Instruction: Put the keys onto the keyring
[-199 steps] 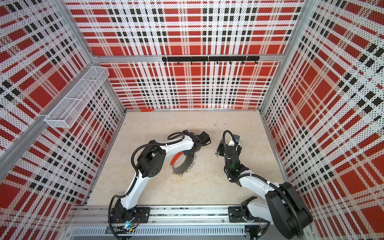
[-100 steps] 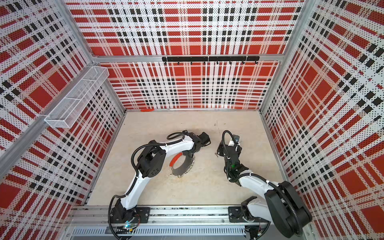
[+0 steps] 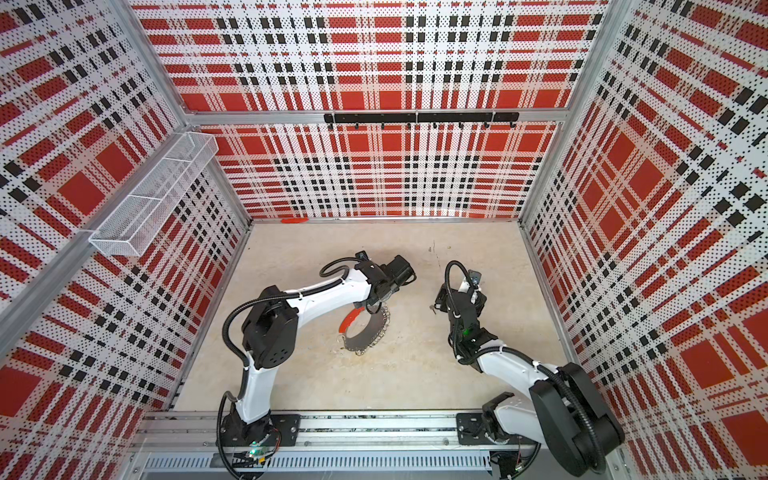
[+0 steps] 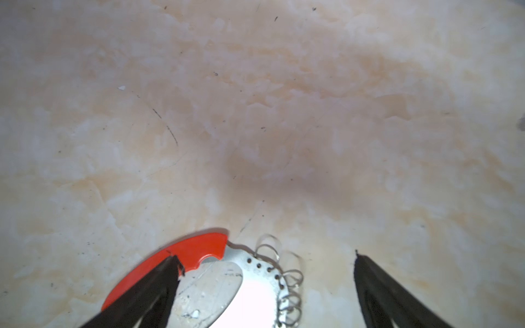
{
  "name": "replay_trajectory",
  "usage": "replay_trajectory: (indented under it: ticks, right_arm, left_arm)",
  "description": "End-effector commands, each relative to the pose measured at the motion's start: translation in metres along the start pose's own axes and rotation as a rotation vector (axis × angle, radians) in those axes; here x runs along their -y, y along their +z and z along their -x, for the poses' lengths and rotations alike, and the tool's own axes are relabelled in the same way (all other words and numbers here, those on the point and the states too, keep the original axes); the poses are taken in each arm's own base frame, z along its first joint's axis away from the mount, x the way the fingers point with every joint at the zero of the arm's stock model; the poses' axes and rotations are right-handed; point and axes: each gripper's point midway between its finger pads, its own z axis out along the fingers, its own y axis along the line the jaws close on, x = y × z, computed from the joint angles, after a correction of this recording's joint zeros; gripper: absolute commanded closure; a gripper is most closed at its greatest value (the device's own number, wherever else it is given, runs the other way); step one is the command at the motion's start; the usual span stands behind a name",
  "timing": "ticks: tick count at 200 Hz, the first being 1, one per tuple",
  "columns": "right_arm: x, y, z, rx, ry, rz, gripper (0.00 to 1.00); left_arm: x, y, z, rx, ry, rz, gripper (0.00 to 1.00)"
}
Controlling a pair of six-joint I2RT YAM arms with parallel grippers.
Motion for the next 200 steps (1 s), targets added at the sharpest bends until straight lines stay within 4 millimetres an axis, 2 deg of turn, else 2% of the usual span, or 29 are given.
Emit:
replay_trajectory:
  ticks: [1, 24, 53, 87, 102, 143, 176, 200]
  right_arm:
    - [0.002, -0.004, 0.011, 0.026, 0.021, -0.026, 0.11]
    - [0.005, -0.005, 0.013, 0.033, 0.019, -0.035, 0.11]
    - [0.006, -0.005, 0.013, 0.037, 0.018, -0.040, 0.11]
    - [0.004, -0.001, 0.009, 0.020, 0.006, -0.041, 0.11]
    - [0.003, -0.001, 0.010, 0.019, 0.006, -0.042, 0.11]
    - [0.000, 0.006, 0.002, -0.011, -0.009, -0.050, 0.11]
    - [0.000, 0.003, 0.004, 0.000, 0.004, -0.034, 0.11]
    - [-0.001, 0.003, 0.005, -0.003, 0.005, -0.031, 0.11]
  left_arm:
    - [0.010, 0.004, 0.001, -0.099, -0.101, -0.082, 0.07]
    - [0.000, 0.002, 0.002, -0.139, -0.248, -0.068, 0.07]
    - [0.008, -0.005, 0.001, -0.184, -0.407, -0.102, 0.11]
    - [0.022, 0.011, -0.021, -0.369, -0.505, -0.125, 0.17]
    - [0.022, 0.017, -0.033, -0.421, -0.529, -0.107, 0.19]
    - [-0.008, 0.040, -0.062, -0.465, -0.570, 0.037, 0.23]
    - [-0.027, 0.055, -0.066, -0.443, -0.509, 0.175, 0.22]
    - [-0.027, 0.061, -0.068, -0.444, -0.479, 0.210, 0.21]
